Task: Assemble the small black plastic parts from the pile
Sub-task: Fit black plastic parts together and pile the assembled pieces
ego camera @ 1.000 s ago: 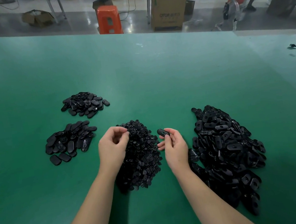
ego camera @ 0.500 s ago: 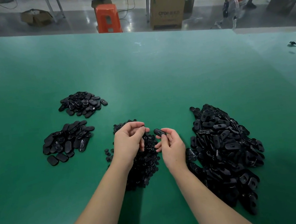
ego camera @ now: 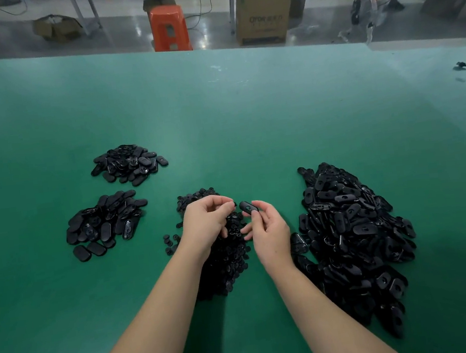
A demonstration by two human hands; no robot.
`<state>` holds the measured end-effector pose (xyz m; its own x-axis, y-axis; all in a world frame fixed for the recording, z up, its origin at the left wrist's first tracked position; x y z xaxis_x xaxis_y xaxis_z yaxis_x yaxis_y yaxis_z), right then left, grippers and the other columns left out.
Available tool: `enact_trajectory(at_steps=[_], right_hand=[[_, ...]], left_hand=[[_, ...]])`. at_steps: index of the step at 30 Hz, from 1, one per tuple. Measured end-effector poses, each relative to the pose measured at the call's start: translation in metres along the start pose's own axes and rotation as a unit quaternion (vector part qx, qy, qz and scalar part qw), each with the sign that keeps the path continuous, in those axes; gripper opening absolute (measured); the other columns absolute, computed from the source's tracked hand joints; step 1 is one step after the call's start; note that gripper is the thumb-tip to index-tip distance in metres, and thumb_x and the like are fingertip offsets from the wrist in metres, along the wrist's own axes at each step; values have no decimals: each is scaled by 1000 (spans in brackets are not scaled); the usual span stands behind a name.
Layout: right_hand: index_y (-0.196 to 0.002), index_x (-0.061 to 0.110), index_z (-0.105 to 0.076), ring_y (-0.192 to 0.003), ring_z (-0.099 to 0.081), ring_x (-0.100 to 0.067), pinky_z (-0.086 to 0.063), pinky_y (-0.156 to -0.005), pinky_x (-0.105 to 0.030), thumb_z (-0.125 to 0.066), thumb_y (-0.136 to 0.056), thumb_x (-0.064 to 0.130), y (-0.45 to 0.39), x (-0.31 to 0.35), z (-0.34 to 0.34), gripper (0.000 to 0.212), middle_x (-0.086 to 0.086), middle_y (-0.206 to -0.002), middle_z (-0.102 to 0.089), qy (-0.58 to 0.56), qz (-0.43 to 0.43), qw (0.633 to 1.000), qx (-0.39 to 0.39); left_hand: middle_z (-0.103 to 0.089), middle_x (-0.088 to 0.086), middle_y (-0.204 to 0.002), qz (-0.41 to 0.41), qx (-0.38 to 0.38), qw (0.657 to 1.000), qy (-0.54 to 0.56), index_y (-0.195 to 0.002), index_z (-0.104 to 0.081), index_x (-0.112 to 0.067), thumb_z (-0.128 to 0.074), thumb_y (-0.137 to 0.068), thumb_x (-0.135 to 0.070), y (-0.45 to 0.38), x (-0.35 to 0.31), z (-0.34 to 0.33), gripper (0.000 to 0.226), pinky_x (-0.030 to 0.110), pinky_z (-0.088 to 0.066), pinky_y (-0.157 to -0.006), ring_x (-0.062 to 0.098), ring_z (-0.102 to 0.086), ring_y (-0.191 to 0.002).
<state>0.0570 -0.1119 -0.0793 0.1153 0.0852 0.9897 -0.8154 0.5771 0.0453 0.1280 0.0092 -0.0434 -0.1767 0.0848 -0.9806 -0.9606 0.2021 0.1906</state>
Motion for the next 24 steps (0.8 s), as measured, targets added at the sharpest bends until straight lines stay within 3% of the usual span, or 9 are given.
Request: enact_trajectory(at_steps=[3,7,10,12,15,18,21,24], right_hand=[[-116,27,-62,-59,-68,-14,-59,-70,-34,-49,-104,16,-1,-2,1,21,1,-73,-73,21,4,1000,-4],[-113,31,-62,-59,-68,-14,-58,-70,-34,-47,-104,16,-1,-3,1,24,-1,-70,-72,22,6,1000,-6],[-111,33,-63,-64,-70,-13,-58,-70,-34,-48,-104,15,-1,-3,2,25,0,-78,-73,28,8,1000,-9],[-116,26,-66,-79,-72,-18,-58,-80,-41,-48,-104,16,-2,-4,2,23,-1,-91,-75,39,7,999,-6],[-122,19,-66,-98,-70,-23,-55,-91,-47,-49,-104,17,-2,-4,2,25,-1,-106,-74,48,10,999,-5],[-121,19,-67,-103,-69,-14,-54,-95,-42,-50,-103,16,-2,-2,2,25,7,-110,-73,58,17,998,-12],[-119,22,-69,-100,-63,6,-53,-96,-30,-52,-102,16,-3,-3,2,24,21,-103,-69,72,26,997,-13],[-116,24,-69,-96,-65,4,-54,-90,-30,-52,-102,16,-3,-3,2,23,21,-101,-70,74,29,997,-9]], left_hand=[[-72,19,-76,8,15,1000,-19,-87,-71,-3,-71,-90,-5,-1,-3,-8,3,25,-41,-37,17,-42,-35],[-75,5,-72,19,16,998,-59,-86,-72,-5,-71,-90,-6,-3,-5,-18,5,25,-41,-39,16,-43,-36],[-72,-1,-69,11,3,993,-118,-81,-74,-15,-73,-88,-11,-3,-4,-23,8,23,-40,-42,14,-45,-36],[-73,-4,-71,-1,-5,986,-165,-77,-73,-22,-75,-87,-16,-3,-4,-25,12,21,-41,-49,10,-49,-40],[-72,-9,-74,-19,-7,975,-223,-75,-72,-27,-74,-87,-19,-3,-6,-26,15,24,-47,-62,7,-60,-61],[-71,-11,-75,-29,-2,965,-260,-74,-70,-28,-73,-88,-20,-3,-10,-28,17,22,-47,-66,8,-63,-69],[-71,-11,-75,-25,6,958,-285,-74,-70,-28,-72,-88,-21,-3,-12,-29,16,20,-45,-63,8,-62,-69],[-70,-11,-75,-29,6,951,-307,-76,-71,-26,-72,-88,-20,-2,-14,-29,14,21,-44,-64,7,-62,-70]])
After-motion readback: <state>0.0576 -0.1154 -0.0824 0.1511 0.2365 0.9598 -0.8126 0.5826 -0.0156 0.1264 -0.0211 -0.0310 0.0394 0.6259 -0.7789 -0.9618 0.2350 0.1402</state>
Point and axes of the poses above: each hand's wrist, its own y-axis away from the middle knuckle, its own z-axis out of the back of the hand, x = y × z, the point moved 1 cm from there along -y, towards the middle knuckle
